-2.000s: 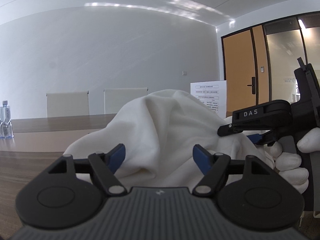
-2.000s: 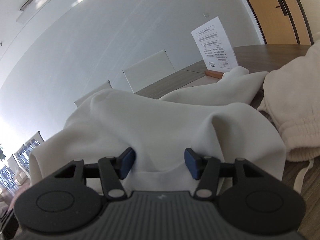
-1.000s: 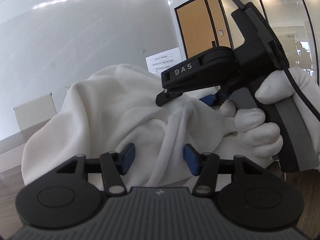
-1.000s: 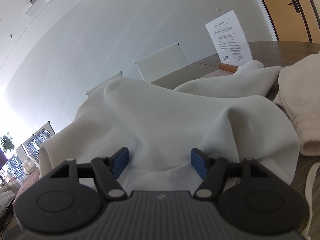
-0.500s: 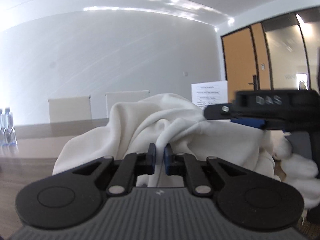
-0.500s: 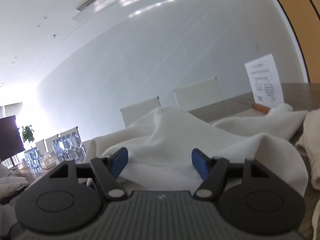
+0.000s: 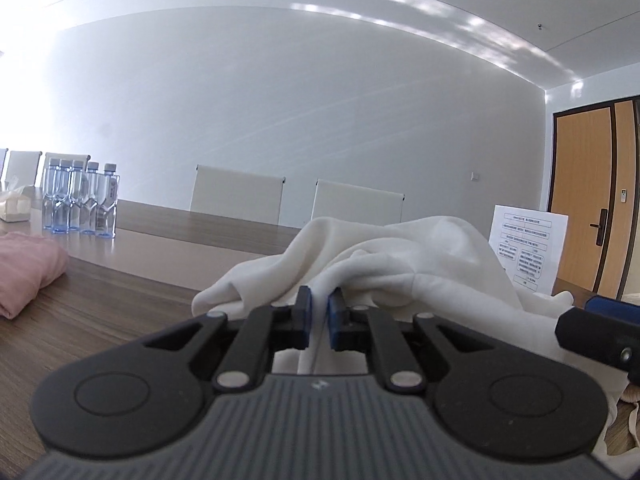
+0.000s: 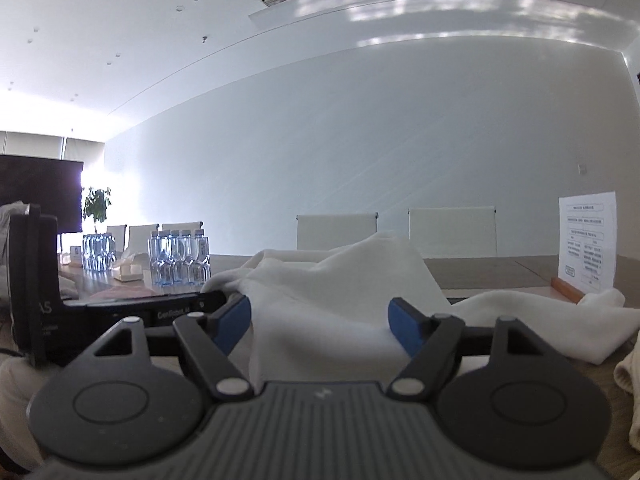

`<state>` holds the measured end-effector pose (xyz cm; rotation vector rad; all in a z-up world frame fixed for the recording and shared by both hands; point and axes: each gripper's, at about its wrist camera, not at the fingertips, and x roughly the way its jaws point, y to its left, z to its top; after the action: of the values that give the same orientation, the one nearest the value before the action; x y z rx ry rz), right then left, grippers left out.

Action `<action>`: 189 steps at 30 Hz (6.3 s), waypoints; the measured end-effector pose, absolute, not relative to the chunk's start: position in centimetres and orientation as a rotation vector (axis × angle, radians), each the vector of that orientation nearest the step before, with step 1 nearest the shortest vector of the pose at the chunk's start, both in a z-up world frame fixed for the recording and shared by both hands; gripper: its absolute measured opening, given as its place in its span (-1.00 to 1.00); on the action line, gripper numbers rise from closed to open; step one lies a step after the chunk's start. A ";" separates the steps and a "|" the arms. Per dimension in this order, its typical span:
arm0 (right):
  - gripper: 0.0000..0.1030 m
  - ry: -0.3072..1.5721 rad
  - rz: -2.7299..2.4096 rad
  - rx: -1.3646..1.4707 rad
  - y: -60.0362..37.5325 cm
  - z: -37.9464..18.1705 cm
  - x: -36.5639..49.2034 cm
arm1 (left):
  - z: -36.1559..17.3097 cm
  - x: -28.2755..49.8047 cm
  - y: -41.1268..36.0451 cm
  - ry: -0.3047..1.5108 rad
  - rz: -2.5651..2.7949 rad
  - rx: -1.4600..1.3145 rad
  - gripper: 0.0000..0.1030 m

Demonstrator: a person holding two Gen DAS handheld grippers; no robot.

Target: Fold clothes

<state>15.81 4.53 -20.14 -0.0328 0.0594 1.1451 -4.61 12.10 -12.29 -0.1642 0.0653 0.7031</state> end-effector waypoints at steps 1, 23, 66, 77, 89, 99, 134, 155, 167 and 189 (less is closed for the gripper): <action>0.56 0.027 1.138 -0.054 4.5 -20.3 15.2 | -12.1 -4.5 12.0 0.061 0.707 -0.162 -0.83; 0.54 -0.086 0.889 -0.338 9.6 -23.4 10.7 | -12.1 -3.9 13.2 0.083 0.706 -0.163 -0.81; -0.95 -0.149 0.729 -0.107 6.0 -3.9 12.1 | -13.2 -3.0 12.7 0.276 0.440 -0.267 0.44; -0.96 -0.220 0.723 -0.038 2.1 3.0 11.2 | -13.4 -2.4 12.1 0.305 0.397 -0.239 -0.76; 0.17 0.203 1.057 -0.167 0.3 -8.8 8.8 | -12.0 -4.4 11.9 0.067 0.432 -0.252 -0.90; 0.39 0.408 1.186 -0.319 4.5 -20.1 5.4 | -11.4 -5.0 12.0 0.011 0.399 -0.310 -0.90; -0.93 0.177 0.629 0.064 -1.5 -14.9 15.5 | -11.3 -6.2 11.3 -0.090 0.395 -0.279 0.09; 0.80 -0.083 1.054 -0.478 5.4 -15.4 0.4 | -12.8 -4.0 15.3 0.198 0.576 -0.423 0.11; 0.19 -0.012 0.625 -0.550 6.9 -16.9 2.6 | -13.2 -3.9 16.7 0.256 0.598 -0.490 0.16; 0.40 0.142 0.987 -0.600 14.6 -17.2 -0.9 | -13.3 -7.0 19.3 0.095 0.562 -0.706 0.27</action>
<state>-0.86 14.58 -17.23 -0.6002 0.1418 0.9867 -6.98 19.32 -13.34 -0.7059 0.0947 0.5617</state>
